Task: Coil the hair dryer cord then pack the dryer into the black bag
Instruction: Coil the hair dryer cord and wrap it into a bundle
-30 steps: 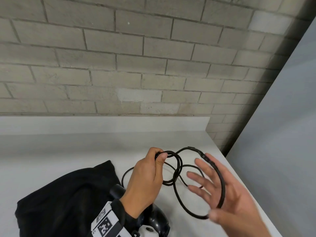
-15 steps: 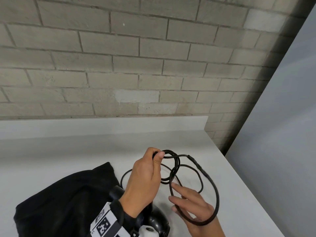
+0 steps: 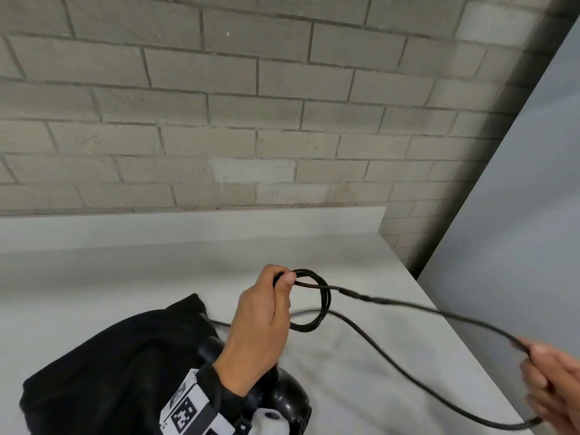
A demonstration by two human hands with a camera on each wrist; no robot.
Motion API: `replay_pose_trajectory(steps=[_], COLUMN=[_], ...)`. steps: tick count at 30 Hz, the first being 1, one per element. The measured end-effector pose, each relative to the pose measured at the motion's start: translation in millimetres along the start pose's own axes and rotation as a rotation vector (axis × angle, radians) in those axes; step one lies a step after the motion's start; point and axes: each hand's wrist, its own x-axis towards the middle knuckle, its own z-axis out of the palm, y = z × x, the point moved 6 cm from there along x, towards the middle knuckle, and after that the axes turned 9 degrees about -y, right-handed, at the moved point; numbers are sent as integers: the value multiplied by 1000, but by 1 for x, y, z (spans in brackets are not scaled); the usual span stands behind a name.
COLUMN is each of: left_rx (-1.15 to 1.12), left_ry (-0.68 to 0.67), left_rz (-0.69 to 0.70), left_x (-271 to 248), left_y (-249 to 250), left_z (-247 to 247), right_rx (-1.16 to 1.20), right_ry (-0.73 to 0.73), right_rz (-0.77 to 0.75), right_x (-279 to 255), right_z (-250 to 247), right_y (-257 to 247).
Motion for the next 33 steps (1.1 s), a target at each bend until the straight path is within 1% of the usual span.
replay_pose_trajectory(steps=[1, 2, 4, 5, 6, 7, 8, 9, 10, 11, 12, 13, 14, 15, 17, 18, 19, 21, 22, 24, 26, 27, 28, 29, 30, 31, 32, 33], left_rx=[11, 22, 38, 41, 46, 54, 62, 66, 68, 69, 68, 70, 73, 76, 73, 71, 68, 58, 57, 62, 82, 91, 94, 88, 79, 75, 79, 87], left_ry=[-7, -12, -5, 0, 5, 9, 11, 12, 13, 12, 11, 9, 9, 9, 6, 4, 3, 2, 4, 9, 17, 21, 23, 25, 25, 24, 23, 20], left_rz=[-5, -11, -23, -28, -31, -35, -40, -45, -49, -50, -49, -47, -45, -42, -43, -43, -43, -42, -43, -47, -50, -52, -53, -52, -50, -47, -45, -45], left_x=[0, 1, 2, 2, 3, 3, 3, 3, 4, 4, 4, 4, 4, 5, 4, 4, 4, 3, 2, 2, 2, 2, 2, 2, 3, 3, 4, 4], left_y=[1, 2, 3, 4, 4, 4, 5, 5, 5, 5, 6, 6, 6, 6, 6, 6, 6, 6, 5, 3, 2, 2, 1, 1, 0, -1, -1, -1], left_z=[0, 0, 0, 0, 0, 0, 0, 1, 1, 1, 1, 1, 1, 1, 1, 1, 1, 0, 0, 0, 0, 0, 0, 0, 0, 0, 1, 1], right_rx=[-185, -293, -395, -448, -525, -618, -711, -798, -843, -841, -833, -836, -868, -939, -1086, -1108, -1110, -1026, -969, -802, -566, -407, -246, -58, -44, 53, -88, -330], right_ry=[141, 234, 292, 307, 360, 440, 503, 516, 464, 350, 251, 169, 93, 14, -144, -182, -209, -213, -193, -116, 17, 80, 90, 20, -15, 76, 143, 177], right_rz=[87, 93, 28, 4, -24, -91, -208, -362, -530, -679, -759, -776, -732, -652, -449, -402, -398, -435, -457, -442, -392, -378, -376, -357, -387, -309, -238, -213], right_x=[-7, -11, -13, -14, -18, -22, -29, -36, -43, -48, -49, -46, -38, -27, -5, 2, 7, 11, 10, 5, 4, -1, -3, -6, -10, -15, -20, -31], right_z=[-16, -26, -19, -10, 5, 22, 49, 86, 123, 159, 186, 207, 221, 233, 246, 249, 251, 250, 245, 220, 175, 151, 121, 101, 75, 47, 26, 10], right_y=[-2, -3, -5, -5, -6, -11, -20, -27, -31, -31, -26, -16, -4, 7, 31, 40, 45, 40, 33, 19, 8, -1, -4, -2, 1, 2, 12, 25])
